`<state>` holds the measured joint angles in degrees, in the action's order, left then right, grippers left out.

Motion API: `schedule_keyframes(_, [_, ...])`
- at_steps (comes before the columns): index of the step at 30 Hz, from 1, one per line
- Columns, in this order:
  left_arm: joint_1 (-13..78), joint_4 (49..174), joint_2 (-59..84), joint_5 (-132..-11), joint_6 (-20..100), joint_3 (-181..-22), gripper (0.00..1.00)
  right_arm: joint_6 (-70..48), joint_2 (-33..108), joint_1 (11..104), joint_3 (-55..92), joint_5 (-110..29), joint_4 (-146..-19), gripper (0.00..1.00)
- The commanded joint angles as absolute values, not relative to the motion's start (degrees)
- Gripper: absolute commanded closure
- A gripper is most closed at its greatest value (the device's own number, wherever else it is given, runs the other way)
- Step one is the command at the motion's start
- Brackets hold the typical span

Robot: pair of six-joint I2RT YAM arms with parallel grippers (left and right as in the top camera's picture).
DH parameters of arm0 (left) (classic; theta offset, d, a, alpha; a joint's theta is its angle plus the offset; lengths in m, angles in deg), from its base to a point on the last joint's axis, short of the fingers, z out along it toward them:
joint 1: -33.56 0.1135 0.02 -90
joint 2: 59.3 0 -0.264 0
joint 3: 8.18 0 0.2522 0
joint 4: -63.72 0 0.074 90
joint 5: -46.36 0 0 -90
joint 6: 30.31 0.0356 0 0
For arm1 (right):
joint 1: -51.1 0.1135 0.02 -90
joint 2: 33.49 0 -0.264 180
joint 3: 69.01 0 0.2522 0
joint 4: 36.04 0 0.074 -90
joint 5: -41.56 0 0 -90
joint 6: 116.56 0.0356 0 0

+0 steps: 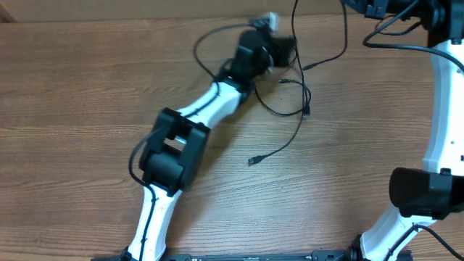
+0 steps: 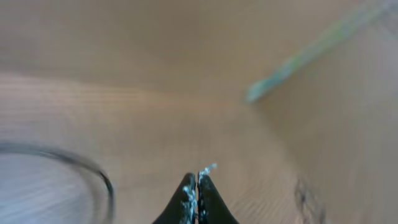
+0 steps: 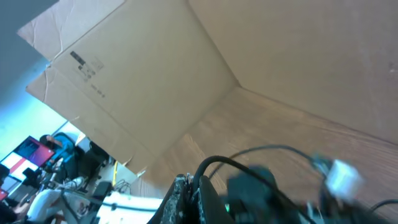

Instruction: Untangle cables

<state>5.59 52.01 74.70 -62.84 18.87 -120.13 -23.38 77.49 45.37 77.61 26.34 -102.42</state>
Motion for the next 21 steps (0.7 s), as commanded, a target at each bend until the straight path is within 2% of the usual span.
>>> schedule_keyframes(1, [11.8,50.2,74.9,-60.2,4.7,-120.6,0.96,-23.4,74.6,45.5,78.8,27.7,-102.1,0.96])
schedule_keyframes(4, [14.7,50.8,74.9,-62.2,3.9,-120.6,0.96,-23.4,74.6,45.2,78.8,26.5,-101.2,0.96])
schedule_keyframes(9, [16.1,53.1,74.9,-67.6,4.0,-120.6,0.94,-22.8,74.6,43.1,78.8,15.2,-98.7,0.96])
schedule_keyframes(11, [15.9,55.9,74.9,-67.7,4.0,-120.6,0.92,-17.3,74.6,41.6,78.8,16.9,-91.6,0.96])
schedule_keyframes(14, [15.1,61.0,74.9,-67.5,5.0,-120.6,0.89,-5.2,74.6,39.0,78.8,22.1,-73.0,0.96])
schedule_keyframes(16, [14.6,64.2,74.9,-67.5,6.5,-120.6,0.89,-2.6,74.6,37.2,78.8,22.1,-62.4,0.96])
schedule_keyframes(18, [14.3,66.7,74.9,-67.4,7.6,-120.5,0.88,-2.9,74.6,35.8,78.7,20.2,-58.7,0.96])
schedule_keyframes(21, [14.0,69.9,74.9,-67.5,8.5,-120.6,0.87,-8.6,74.6,33.6,78.7,11.2,-61.8,0.96])
